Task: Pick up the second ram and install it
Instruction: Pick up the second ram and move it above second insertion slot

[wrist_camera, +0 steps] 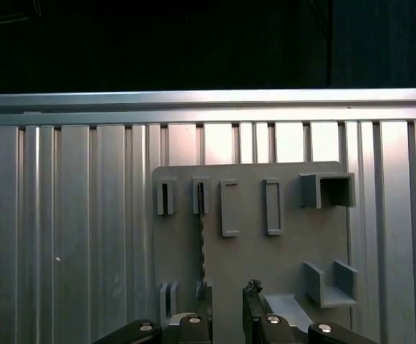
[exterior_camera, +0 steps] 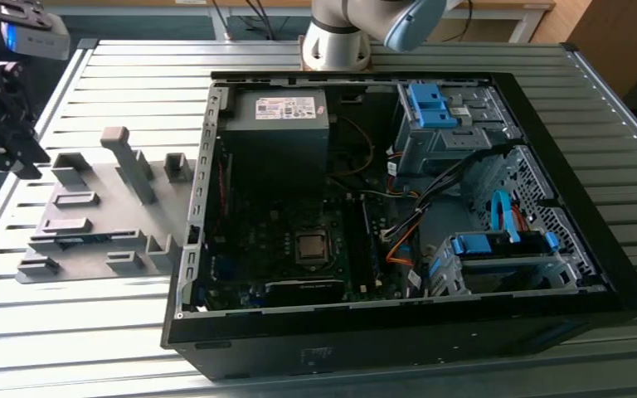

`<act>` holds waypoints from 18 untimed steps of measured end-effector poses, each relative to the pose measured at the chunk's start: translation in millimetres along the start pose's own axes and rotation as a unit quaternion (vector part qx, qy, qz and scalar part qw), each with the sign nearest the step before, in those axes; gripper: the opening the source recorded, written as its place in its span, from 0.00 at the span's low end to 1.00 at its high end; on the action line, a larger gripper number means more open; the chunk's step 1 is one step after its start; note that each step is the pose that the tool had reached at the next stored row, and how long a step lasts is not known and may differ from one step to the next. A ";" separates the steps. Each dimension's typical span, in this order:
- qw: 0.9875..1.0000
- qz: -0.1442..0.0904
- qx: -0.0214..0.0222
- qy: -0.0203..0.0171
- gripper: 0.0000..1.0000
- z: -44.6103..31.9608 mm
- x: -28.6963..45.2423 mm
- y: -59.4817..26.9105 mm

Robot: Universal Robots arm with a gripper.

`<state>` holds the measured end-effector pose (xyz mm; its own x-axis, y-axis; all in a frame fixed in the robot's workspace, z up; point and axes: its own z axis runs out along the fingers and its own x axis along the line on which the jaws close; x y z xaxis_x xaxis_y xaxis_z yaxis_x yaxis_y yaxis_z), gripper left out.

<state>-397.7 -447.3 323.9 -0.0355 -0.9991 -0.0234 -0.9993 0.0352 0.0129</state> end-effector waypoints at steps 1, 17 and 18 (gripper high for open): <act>1.000 0.000 0.000 0.000 0.31 1.5 0.2 0.1; 1.000 0.000 0.000 0.000 0.31 6.6 0.7 0.0; 1.000 0.000 0.000 0.000 0.31 7.0 0.7 0.0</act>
<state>-397.8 -447.8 316.9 -0.0354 -0.9991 -0.0233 -0.9993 0.0351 0.0130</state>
